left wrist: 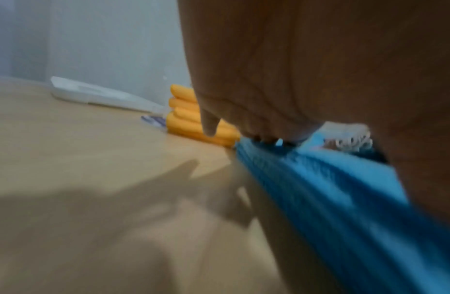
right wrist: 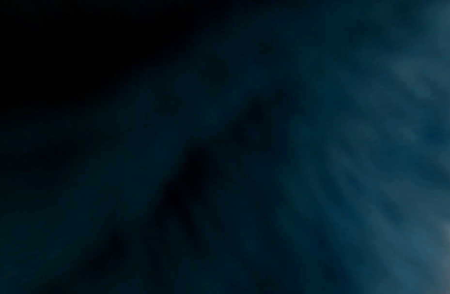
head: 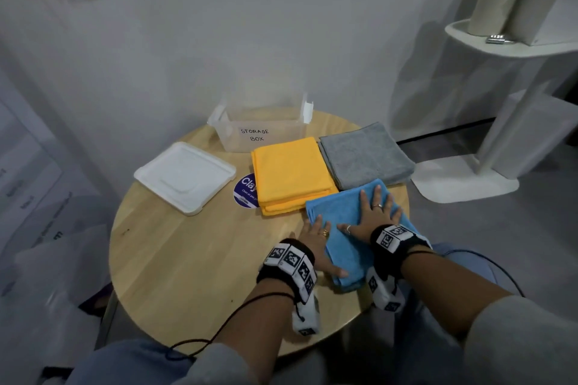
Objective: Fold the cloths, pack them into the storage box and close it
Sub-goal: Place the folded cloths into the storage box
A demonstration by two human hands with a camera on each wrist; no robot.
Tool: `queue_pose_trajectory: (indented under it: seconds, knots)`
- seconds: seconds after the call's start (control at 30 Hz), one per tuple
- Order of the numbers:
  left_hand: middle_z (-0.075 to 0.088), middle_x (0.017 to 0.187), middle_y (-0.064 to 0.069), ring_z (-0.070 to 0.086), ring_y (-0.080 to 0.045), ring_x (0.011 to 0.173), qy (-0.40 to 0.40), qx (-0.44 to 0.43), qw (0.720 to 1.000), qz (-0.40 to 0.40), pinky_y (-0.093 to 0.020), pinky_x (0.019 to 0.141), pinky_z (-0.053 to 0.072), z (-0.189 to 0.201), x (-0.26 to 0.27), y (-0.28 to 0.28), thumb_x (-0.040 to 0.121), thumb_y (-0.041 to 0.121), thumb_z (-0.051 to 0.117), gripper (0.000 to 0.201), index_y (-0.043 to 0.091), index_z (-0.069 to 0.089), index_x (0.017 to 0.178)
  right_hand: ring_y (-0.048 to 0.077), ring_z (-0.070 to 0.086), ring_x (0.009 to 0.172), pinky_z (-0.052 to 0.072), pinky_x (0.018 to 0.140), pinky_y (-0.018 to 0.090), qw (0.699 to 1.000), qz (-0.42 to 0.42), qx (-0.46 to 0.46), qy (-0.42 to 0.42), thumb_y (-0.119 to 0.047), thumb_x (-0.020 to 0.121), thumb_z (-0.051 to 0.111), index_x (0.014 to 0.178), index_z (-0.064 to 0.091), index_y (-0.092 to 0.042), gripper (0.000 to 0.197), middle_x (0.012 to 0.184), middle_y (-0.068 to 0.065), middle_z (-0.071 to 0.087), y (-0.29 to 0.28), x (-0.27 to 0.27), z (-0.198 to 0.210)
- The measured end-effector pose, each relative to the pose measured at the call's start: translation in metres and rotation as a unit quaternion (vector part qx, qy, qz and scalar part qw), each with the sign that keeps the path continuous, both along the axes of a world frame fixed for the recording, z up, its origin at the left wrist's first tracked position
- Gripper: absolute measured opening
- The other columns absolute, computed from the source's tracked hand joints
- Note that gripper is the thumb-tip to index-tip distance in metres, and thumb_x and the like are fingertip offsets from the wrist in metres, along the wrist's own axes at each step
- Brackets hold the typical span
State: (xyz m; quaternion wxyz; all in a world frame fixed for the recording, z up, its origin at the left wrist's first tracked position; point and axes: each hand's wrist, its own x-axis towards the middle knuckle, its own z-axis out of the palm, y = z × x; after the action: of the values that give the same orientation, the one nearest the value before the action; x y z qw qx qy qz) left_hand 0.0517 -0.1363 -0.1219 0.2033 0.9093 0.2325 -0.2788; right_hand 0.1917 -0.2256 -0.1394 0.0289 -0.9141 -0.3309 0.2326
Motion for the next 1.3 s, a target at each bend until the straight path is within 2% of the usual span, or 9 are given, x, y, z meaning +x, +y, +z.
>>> queue_pose_trajectory:
  seconds: [0.2, 0.33, 0.53, 0.7, 0.83, 0.9, 1.1, 1.2, 1.3]
  knots:
    - [-0.005, 0.158, -0.007, -0.001, -0.035, 0.145, -0.001, 0.148, 0.984, 0.099, -0.057, 0.111, 0.020, 0.072, 0.010, 0.097, 0.078, 0.056, 0.065, 0.098, 0.022, 0.008, 0.151, 0.035, -0.012, 0.144, 0.008, 0.113, 0.058, 0.989, 0.079, 0.117, -0.039, -0.050, 0.094, 0.039, 0.149, -0.002, -0.033, 0.071, 0.157, 0.002, -0.020, 0.074, 0.001, 0.048]
    - [0.022, 0.150, -0.010, 0.025, -0.033, 0.136, -0.077, 0.257, 0.946, 0.181, -0.048, 0.106, 0.033, 0.076, 0.021, 0.165, 0.092, 0.039, 0.053, 0.056, 0.016, 0.036, 0.141, 0.031, -0.011, 0.145, 0.013, 0.113, 0.059, 0.988, 0.092, 0.121, -0.007, -0.045, 0.098, 0.033, 0.148, 0.001, -0.038, 0.060, 0.157, -0.004, -0.019, 0.133, -0.002, 0.052]
    - [0.004, 0.157, -0.011, 0.014, -0.035, 0.142, -0.128, 0.352, 0.914, 0.157, -0.048, 0.108, 0.030, 0.054, 0.058, 0.255, 0.091, 0.010, 0.054, 0.072, 0.022, 0.014, 0.149, 0.032, -0.031, 0.138, -0.011, 0.105, 0.067, 0.986, 0.159, -0.025, 0.033, -0.075, 0.084, 0.019, 0.142, -0.016, -0.047, 0.073, 0.151, -0.008, -0.033, 0.176, 0.006, -0.002]
    - [0.007, 0.158, -0.006, 0.007, -0.029, 0.145, -0.092, 0.331, 0.929, 0.142, -0.049, 0.115, 0.014, 0.048, 0.086, 0.319, 0.092, 0.013, 0.056, 0.070, 0.020, 0.016, 0.149, 0.034, -0.035, 0.136, -0.013, 0.104, 0.068, 0.985, 0.169, -0.030, 0.027, -0.079, 0.080, 0.011, 0.140, -0.022, -0.047, 0.076, 0.148, -0.007, -0.037, 0.183, 0.014, -0.024]
    - [0.057, 0.128, -0.007, 0.049, -0.025, 0.124, -0.098, 0.308, 0.940, 0.109, -0.045, 0.116, 0.011, 0.041, 0.099, 0.341, 0.092, 0.020, 0.057, 0.033, 0.014, 0.048, 0.124, 0.035, -0.036, 0.135, -0.013, 0.103, 0.069, 0.983, 0.179, -0.003, 0.026, -0.086, 0.034, -0.030, 0.137, -0.027, -0.047, 0.110, 0.142, -0.008, -0.044, 0.185, 0.013, -0.027]
    - [0.068, 0.106, -0.009, 0.060, -0.028, 0.106, -0.113, 0.324, 0.934, 0.096, -0.040, 0.113, 0.018, 0.038, 0.100, 0.343, 0.092, 0.010, 0.050, 0.014, 0.011, 0.052, 0.106, 0.035, -0.036, 0.135, -0.014, 0.102, 0.069, 0.983, 0.182, -0.001, 0.020, -0.084, 0.020, -0.037, 0.137, -0.028, -0.047, 0.123, 0.135, -0.009, -0.047, 0.186, 0.015, -0.031]
    - [0.070, 0.089, -0.004, 0.062, -0.027, 0.092, -0.188, 0.411, 0.887, 0.094, -0.033, 0.082, 0.038, 0.054, 0.100, 0.325, 0.092, 0.006, 0.049, 0.010, 0.014, 0.054, 0.089, 0.034, -0.037, 0.135, -0.016, 0.103, 0.068, 0.983, 0.181, -0.011, 0.038, -0.084, 0.043, -0.016, 0.139, -0.024, -0.046, 0.103, 0.146, -0.007, -0.040, 0.186, 0.017, -0.026]
    - [0.068, 0.088, -0.003, 0.059, -0.027, 0.093, -0.239, 0.417, 0.866, 0.137, -0.036, 0.082, 0.036, 0.091, 0.088, 0.307, 0.091, 0.002, 0.047, 0.016, 0.017, 0.050, 0.088, 0.034, -0.034, 0.136, -0.015, 0.103, 0.068, 0.984, 0.172, -0.022, 0.034, -0.081, 0.077, 0.008, 0.141, -0.021, -0.046, 0.079, 0.150, -0.005, -0.036, 0.187, 0.018, -0.027]
    - [0.070, 0.089, -0.002, 0.061, -0.027, 0.095, -0.269, 0.388, 0.866, 0.165, -0.036, 0.083, 0.038, 0.126, 0.058, 0.276, 0.085, -0.006, 0.041, 0.023, 0.017, 0.043, 0.086, 0.034, -0.031, 0.138, -0.013, 0.104, 0.068, 0.985, 0.164, -0.030, 0.041, -0.078, 0.082, 0.019, 0.143, -0.016, -0.046, 0.078, 0.152, -0.006, -0.032, 0.188, 0.019, -0.020]
